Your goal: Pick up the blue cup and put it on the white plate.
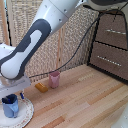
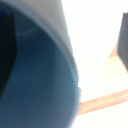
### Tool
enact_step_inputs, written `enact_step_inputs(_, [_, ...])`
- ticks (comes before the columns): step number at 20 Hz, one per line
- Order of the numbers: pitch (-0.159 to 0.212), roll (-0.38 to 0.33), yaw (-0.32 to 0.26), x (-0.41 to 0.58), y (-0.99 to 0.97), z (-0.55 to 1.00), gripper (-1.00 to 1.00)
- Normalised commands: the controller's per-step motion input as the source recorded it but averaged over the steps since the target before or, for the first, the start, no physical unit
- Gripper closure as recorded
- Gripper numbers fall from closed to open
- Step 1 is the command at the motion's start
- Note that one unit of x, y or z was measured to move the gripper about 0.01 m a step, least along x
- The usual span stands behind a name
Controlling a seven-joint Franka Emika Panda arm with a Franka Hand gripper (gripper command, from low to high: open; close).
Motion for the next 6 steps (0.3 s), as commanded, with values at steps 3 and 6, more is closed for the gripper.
enact_step_inputs(3, [-0.063, 0.000, 0.041, 0.260, -0.14, 0.95, -1.00])
enact_step_inputs(6, [-0.170, -0.024, 0.053, 0.310, -0.13, 0.67, -1.00])
